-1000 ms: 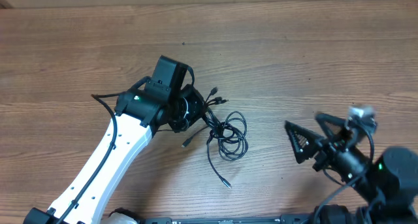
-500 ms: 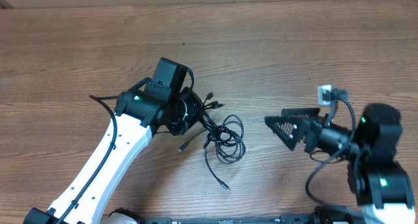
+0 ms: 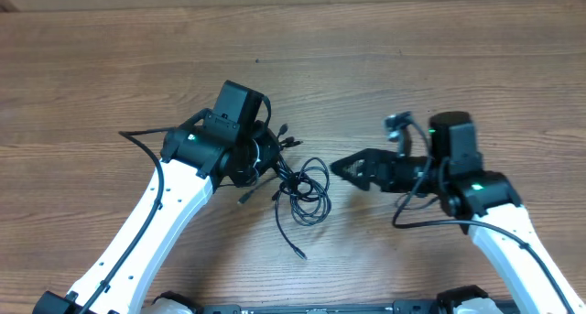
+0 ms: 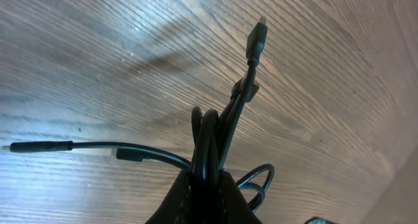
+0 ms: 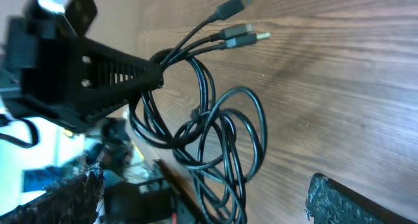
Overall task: Untangle cables
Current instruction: 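Move the right gripper to the hanging cables and grasp them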
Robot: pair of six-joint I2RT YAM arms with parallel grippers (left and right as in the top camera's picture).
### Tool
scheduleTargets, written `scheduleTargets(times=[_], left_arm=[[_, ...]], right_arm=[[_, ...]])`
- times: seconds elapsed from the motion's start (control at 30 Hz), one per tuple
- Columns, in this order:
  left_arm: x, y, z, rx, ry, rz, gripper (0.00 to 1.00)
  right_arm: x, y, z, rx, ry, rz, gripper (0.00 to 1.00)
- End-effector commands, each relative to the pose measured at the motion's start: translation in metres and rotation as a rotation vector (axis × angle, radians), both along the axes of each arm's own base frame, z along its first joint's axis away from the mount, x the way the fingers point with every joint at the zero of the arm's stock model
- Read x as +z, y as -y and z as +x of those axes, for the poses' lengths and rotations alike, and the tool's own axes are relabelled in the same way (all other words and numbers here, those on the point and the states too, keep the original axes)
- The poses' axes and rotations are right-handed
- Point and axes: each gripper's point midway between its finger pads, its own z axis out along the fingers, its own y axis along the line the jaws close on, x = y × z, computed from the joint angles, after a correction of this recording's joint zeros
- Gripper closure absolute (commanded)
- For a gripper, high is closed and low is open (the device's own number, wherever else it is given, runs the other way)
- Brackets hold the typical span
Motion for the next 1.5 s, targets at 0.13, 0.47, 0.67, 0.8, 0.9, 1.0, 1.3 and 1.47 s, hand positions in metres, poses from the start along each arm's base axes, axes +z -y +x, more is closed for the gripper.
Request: scheduleTargets(times=[0.13,0.47,0.67,0.8,0.9,1.0,1.3,1.47], left_arm=[[0.011,-0.007,-0.002,-0.058,0.045,0.055,0.96],[0.009,-0.007,-0.006,-0.061,0.028,0.057,0.96],[0.009,-0.005,-0.009,-0.068,0.017,0.045,0.96],[0.008,-0.005,-0.008,-0.065,0.015,0.043,0.96],[0.007,-0.004,-0.007,-0.043,0.004,0.038,0.96],[0.002,-0.002,-0.007,-0.033,-0.024,0.028,0.96],[-0.008,0.01,-0.012,-0.055,-0.091,-0.021,0.96],[-0.005,0.019,-0.012,-0.059,-0.099,-0.074,0.96]], right_arm=[[0.022,-0.029,0.004,0.108,0.245,-0.024,0.0],[0.017,-0.048,-0.006,0.211,0.399,-0.115,0.0],[0.016,-0.048,-0.006,0.238,0.446,-0.13,0.04],[0.016,-0.052,-0.011,0.292,0.499,-0.139,0.06],[0.016,-0.061,-0.019,0.369,0.58,-0.153,0.09],[0.013,-0.065,-0.022,0.418,0.658,-0.195,0.1],[0.006,-0.072,-0.02,0.475,0.746,-0.241,0.15],[0.009,-0.073,-0.019,0.471,0.761,-0.236,0.19]])
